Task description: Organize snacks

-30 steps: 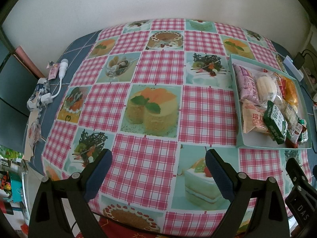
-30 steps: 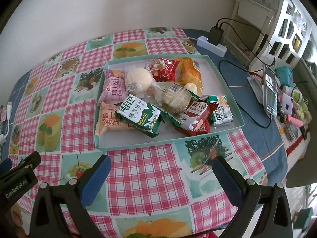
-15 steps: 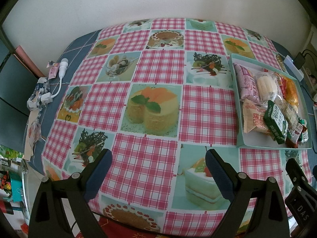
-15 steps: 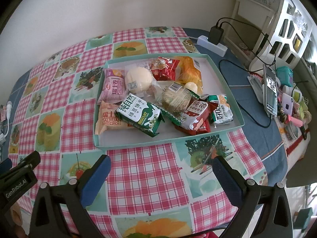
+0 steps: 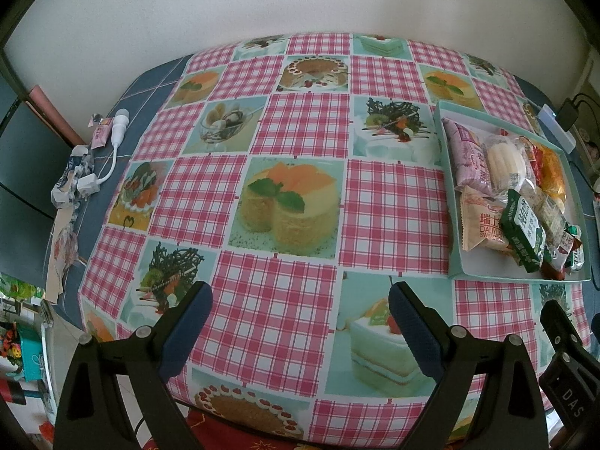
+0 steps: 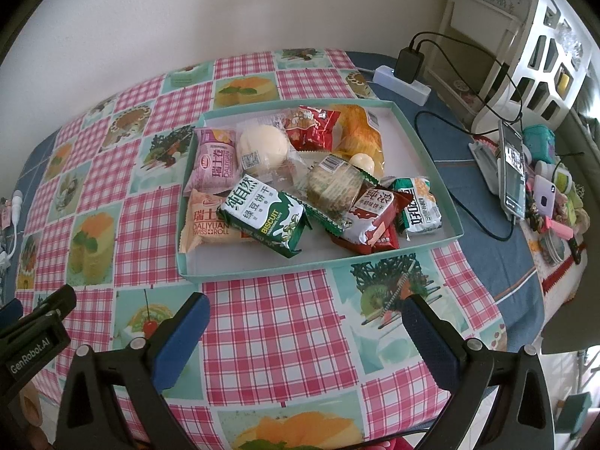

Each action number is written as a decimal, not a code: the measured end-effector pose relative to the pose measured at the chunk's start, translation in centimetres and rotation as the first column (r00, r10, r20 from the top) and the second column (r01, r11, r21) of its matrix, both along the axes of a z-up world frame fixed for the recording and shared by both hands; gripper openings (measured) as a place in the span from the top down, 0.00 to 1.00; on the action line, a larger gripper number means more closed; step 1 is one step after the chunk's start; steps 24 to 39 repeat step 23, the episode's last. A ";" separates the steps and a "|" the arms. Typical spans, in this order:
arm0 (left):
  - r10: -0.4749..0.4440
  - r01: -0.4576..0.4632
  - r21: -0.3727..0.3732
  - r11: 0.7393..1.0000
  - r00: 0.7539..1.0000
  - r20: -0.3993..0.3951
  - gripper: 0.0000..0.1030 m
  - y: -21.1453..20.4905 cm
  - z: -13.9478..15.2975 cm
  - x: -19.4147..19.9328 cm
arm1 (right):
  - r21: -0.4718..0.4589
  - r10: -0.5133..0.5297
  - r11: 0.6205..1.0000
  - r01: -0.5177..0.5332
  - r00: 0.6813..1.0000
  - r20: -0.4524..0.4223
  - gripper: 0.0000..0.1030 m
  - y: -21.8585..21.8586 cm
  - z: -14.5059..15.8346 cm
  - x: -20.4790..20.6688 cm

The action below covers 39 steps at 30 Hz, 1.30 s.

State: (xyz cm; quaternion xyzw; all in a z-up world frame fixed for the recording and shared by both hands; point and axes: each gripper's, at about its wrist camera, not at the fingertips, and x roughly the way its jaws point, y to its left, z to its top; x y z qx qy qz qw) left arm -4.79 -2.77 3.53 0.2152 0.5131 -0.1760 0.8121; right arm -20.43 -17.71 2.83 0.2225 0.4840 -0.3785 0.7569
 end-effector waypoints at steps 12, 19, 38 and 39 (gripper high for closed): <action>0.003 -0.003 -0.002 1.000 1.000 0.001 0.08 0.0 0.0 0.0 | 0.001 0.000 1.000 0.000 1.000 -0.001 0.00 0.0 0.1 0.1; 0.003 -0.003 -0.002 1.000 1.000 0.004 0.08 -0.1 0.2 0.1 | 0.004 0.003 1.000 -0.003 1.000 -0.005 0.00 0.0 -0.1 0.1; 0.004 -0.004 0.000 1.000 1.000 -0.007 0.08 -0.1 0.0 0.0 | 0.005 0.004 1.000 -0.004 1.000 -0.006 0.00 0.0 -0.1 0.1; 0.004 -0.004 0.000 1.000 1.000 -0.007 0.08 -0.1 0.0 0.0 | 0.005 0.004 1.000 -0.004 1.000 -0.006 0.00 0.0 -0.1 0.1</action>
